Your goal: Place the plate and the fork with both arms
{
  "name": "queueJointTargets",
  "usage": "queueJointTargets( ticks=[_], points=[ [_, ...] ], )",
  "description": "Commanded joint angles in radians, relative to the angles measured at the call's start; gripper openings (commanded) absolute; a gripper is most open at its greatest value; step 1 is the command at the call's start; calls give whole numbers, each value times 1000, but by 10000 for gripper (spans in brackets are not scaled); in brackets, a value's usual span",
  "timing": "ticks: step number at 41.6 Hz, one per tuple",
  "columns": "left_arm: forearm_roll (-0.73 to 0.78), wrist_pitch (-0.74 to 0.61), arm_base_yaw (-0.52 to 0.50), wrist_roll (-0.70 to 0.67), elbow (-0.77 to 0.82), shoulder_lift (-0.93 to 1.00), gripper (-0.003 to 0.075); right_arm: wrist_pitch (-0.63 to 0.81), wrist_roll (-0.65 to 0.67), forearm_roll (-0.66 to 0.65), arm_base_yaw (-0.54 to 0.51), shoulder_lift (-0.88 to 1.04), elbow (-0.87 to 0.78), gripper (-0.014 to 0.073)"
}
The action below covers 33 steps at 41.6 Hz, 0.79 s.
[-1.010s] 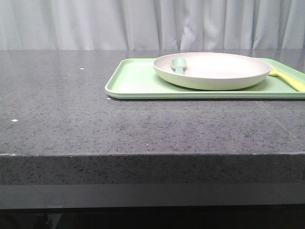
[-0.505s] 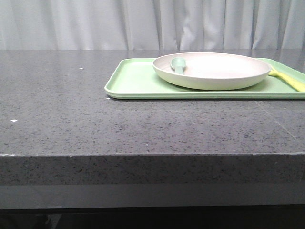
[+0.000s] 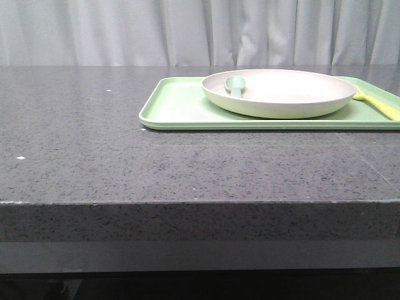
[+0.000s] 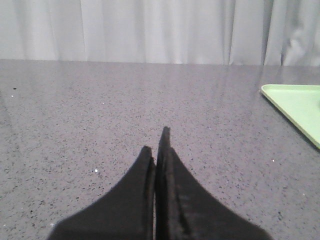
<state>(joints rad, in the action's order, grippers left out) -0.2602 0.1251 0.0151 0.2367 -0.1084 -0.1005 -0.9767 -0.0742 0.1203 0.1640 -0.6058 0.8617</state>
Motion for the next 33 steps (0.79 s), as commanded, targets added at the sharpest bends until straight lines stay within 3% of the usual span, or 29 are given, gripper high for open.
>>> queueJointTargets(
  ticks=[1, 4, 9, 33],
  points=[
    [-28, -171, -3, -15, 44, 36, -18, 73, -10, -1, -2, -3, 24, -120],
    [52, -187, -3, -154, 85, 54, -18, 73, -10, -1, -2, -3, 24, -120],
    [335, -133, -3, -458, 117, 115, -18, 72, -10, -1, -2, -3, 24, -120],
    [340, -115, -3, -414, 117, 130, -18, 68, -10, -1, -2, -3, 24, -120]
  ],
)
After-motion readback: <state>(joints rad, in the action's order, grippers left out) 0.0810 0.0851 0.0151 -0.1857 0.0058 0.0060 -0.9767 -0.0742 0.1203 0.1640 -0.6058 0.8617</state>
